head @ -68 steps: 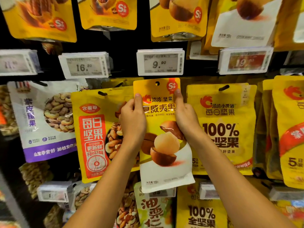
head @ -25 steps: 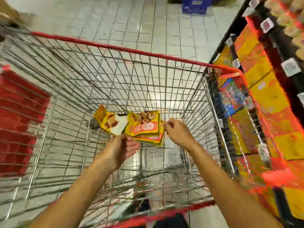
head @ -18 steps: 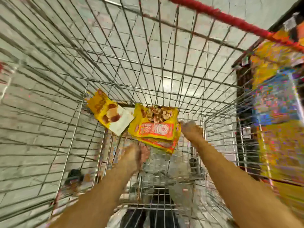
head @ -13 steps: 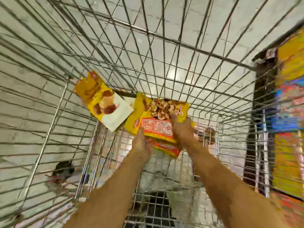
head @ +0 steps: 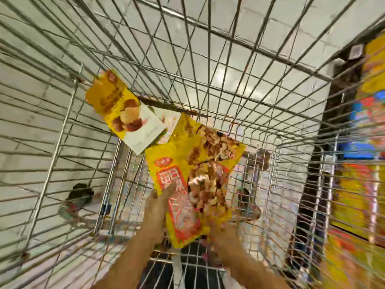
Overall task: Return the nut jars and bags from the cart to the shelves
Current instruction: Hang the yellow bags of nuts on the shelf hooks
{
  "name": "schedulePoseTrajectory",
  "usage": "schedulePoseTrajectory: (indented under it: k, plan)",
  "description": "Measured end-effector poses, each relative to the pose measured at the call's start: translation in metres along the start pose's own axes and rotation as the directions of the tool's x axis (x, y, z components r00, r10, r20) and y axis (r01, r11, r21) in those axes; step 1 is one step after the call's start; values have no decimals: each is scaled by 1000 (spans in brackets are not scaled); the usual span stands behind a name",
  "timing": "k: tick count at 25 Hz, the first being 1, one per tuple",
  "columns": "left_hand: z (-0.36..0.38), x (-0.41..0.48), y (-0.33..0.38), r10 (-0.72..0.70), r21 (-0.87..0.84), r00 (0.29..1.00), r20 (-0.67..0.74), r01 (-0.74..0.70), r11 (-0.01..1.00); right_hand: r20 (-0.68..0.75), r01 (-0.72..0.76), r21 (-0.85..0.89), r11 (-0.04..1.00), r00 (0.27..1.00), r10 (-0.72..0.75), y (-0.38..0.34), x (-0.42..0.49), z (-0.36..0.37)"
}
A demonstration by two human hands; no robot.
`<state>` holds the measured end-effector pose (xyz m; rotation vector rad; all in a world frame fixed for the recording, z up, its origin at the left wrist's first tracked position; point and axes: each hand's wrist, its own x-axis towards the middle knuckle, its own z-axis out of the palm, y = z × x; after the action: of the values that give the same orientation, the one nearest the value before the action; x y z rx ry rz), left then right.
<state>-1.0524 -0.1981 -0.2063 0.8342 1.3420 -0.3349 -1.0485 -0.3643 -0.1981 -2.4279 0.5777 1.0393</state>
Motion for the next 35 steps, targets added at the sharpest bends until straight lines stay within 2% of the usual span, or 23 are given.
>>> schedulePoseTrajectory:
  k: [1, 2, 3, 4, 5, 6, 7, 8, 10, 13, 15, 16, 17, 19, 21, 24, 27, 30, 33, 35]
  plan:
    - [-13, -1, 0, 34, 54, 999, -29, -33, 998, 198, -41, -103, 994, 978, 61, -10, -3, -17]
    - [-29, -6, 3, 10, 85, 1000, -22, -8, 996, 212, -36, -90, 995, 976, 54, -16, 9, -26]
    - [-48, -5, 4, -12, 101, 1000, -1, 12, 995, 205, 16, 16, 1000, 978, -19, -28, 21, -44]
    - [-63, -5, 11, -41, 101, 999, 15, 40, 994, 74, 80, 129, 988, 993, -90, -34, 37, -60]
    - [-74, -1, 15, -68, 92, 997, 23, 66, 994, -98, 188, 112, 976, 979, -178, -45, 59, -77]
    - [-81, 2, 19, -89, 79, 995, 36, 86, 993, -166, 301, -36, 953, 939, -303, -59, 85, -75]
    - [-88, 9, 19, -93, 57, 995, 43, 91, 994, -90, 417, -179, 891, 895, -437, -78, 107, -73]
    - [-91, 14, 19, -106, 42, 993, 52, 104, 994, -6, 492, -274, 826, 859, -513, -94, 131, -66]
    - [-87, 24, 18, -127, 16, 988, 85, 127, 992, 106, 520, -395, 757, 845, -525, -117, 169, -50]
    - [-77, 46, 13, -103, 21, 994, 49, 102, 995, 57, 405, -627, 665, 876, -480, -123, 197, -32]
    - [-74, 57, 11, -70, 20, 997, 11, 70, 997, 35, 414, -677, 609, 844, -536, -113, 197, -23]
    - [-73, 59, 11, -73, 1, 997, 14, 73, 997, 79, 457, -666, 589, 829, -554, -106, 196, -21]
    - [-74, 61, 10, -77, -26, 997, 25, 78, 997, 130, 481, -632, 607, 839, -528, -97, 193, -19]
    - [-77, 61, 11, -88, -51, 995, 46, 90, 995, 231, 436, -479, 762, 900, -370, -78, 179, -10]
    - [-82, 53, 17, -88, -44, 993, 75, 91, 995, 311, 375, -289, 881, 907, -284, -61, 156, 0]
    - [-83, 31, 37, -78, 9, 990, 121, 77, 997, 226, 316, 24, 948, 923, -313, -50, 116, -3]
    - [-69, -3, 75, -32, 89, 978, 205, 14, 996, -16, 295, 220, 930, 954, -299, -64, 77, -50]
    - [-41, -72, 126, 88, 163, 930, 357, -155, 974, -111, 380, 293, 877, 925, -364, -81, 13, -124]
    - [-10, -172, 170, 248, 193, 803, 542, -407, 893, -337, 515, 329, 792, 847, -411, -69, -81, -192]
    - [3, -236, 187, 299, 178, 708, 640, -515, 838, -495, 565, 396, 724, 795, -350, -50, -142, -220]
